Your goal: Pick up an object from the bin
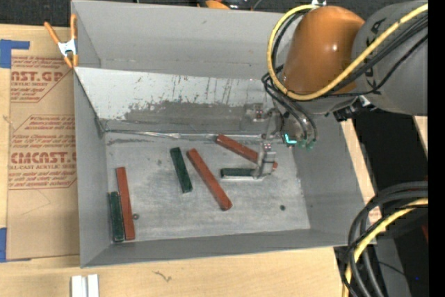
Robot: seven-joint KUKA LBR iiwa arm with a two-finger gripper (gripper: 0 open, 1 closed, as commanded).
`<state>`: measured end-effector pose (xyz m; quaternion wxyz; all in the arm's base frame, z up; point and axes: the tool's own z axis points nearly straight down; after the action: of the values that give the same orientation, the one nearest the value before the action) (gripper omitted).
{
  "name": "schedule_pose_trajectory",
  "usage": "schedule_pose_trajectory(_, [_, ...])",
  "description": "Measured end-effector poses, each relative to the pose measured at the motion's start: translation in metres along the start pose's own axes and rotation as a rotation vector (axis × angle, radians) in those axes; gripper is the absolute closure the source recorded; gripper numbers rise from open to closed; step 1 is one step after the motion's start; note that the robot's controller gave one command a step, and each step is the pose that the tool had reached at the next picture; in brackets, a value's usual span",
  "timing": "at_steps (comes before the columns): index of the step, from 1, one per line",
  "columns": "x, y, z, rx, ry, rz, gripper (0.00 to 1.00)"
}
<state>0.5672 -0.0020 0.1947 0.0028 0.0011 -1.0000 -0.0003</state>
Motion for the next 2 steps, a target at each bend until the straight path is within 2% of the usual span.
schedule_pose_trajectory(1, [-0.003, -0.037, 0.127, -0.001, -0.01, 0.084, 0.0])
schedule_pose_trajectory(2, [0.019, -0.024, 0.093, -0.001, -0.007, 0.087, 0.0])
